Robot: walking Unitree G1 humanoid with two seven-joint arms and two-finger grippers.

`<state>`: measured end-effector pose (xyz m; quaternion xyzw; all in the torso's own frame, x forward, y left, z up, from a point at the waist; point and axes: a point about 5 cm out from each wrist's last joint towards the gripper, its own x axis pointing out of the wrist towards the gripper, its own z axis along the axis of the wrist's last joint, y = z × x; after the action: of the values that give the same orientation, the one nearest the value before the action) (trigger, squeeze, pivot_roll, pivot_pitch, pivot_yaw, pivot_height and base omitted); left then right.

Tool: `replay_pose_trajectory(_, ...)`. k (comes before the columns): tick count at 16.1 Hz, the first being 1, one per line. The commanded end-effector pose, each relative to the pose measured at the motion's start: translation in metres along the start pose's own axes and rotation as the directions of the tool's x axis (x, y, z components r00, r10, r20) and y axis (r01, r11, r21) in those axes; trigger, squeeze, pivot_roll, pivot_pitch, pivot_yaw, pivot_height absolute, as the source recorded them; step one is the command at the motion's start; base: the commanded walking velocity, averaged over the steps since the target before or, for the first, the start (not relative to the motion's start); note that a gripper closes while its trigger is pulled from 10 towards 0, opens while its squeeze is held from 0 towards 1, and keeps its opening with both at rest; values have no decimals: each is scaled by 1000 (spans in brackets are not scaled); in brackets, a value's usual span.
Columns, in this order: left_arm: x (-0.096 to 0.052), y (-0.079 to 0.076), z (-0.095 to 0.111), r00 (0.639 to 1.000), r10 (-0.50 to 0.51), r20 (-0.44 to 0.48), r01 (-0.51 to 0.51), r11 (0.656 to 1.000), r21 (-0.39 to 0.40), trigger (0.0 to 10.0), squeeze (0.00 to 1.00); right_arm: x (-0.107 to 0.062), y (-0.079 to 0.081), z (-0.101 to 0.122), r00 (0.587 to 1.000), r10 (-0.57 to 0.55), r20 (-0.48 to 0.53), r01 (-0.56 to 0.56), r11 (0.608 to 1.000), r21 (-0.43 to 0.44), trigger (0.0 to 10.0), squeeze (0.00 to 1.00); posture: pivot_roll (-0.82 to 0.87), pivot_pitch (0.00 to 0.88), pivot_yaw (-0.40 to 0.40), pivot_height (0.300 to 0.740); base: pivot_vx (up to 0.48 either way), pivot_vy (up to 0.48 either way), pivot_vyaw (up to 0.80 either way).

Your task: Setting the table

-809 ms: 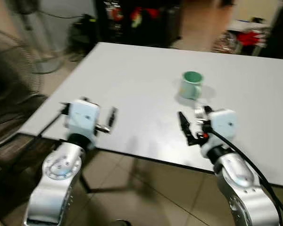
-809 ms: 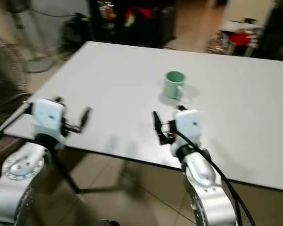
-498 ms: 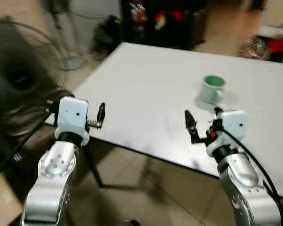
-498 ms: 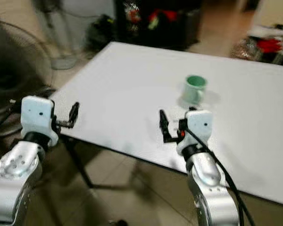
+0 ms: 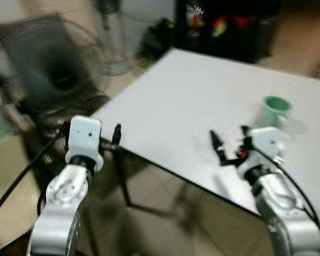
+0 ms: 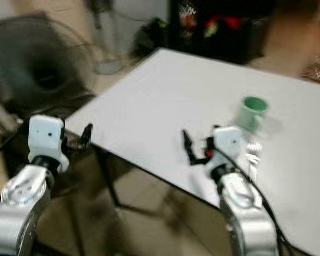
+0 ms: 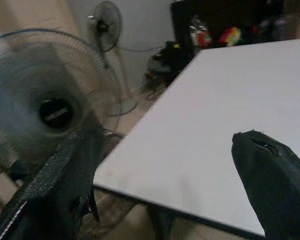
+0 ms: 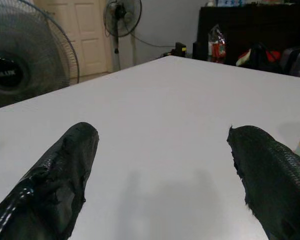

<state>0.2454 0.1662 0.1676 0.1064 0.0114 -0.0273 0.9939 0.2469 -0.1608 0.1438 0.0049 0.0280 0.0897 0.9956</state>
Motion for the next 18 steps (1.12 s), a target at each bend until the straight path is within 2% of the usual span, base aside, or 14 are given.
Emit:
replay_pose_trajectory(1, -1, 7, 1, 1000, 21, -3, -21, 1000, 11, 10000, 0, 4, 6, 5, 999, 28, 21, -28, 999, 21, 10000, 1000, -87, 7, 17, 740, 0, 0, 800)
replay_pose_trajectory(3, -1, 17, -1, 1000, 30, -4, -29, 998, 48, 10000, 0, 7, 4, 6, 999, 26, 27, -26, 1000, 16, 10000, 1000, -88, 7, 21, 740, 0, 0, 800)
replay_pose_trajectory(5, 1, 20, -1, 1000, 17, -6, -17, 999, 46, 10000, 0, 7, 2, 6, 1000, 10, 27, -10, 1000, 14, 10000, 1000, -93, 10, 30, 740, 0, 0, 800)
replay_pose_trajectory(8, 3, 18, 2, 1000, -6, -4, 6, 1000, 31, 10000, 0, 6, 0, 4, 1000, -15, 23, 14, 1000, 27, 10000, 1000, -101, 13, 45, 740, 0, 0, 800)
replay_pose_trajectory(12, 8, 15, 5, 1000, -31, 4, 31, 999, 24, 10000, 0, 5, -1, 2, 999, -32, 15, 31, 999, 35, 10000, 1000, -105, 13, 53, 740, 0, 300, 800)
replay_pose_trajectory(13, 9, 16, 6, 999, -32, 7, 32, 999, 25, 10000, 0, 6, 0, 3, 999, -39, 23, 38, 997, 66, 10000, 1000, -103, 11, 51, 740, 0, 319, 0)
replay_pose_trajectory(18, 9, 16, 6, 1000, -30, 6, 30, 999, 21, 10000, 0, 10, 2, 3, 1000, -30, 7, 29, 995, 98, 10000, 1000, -98, 6, 42, 740, 0, 316, 0)
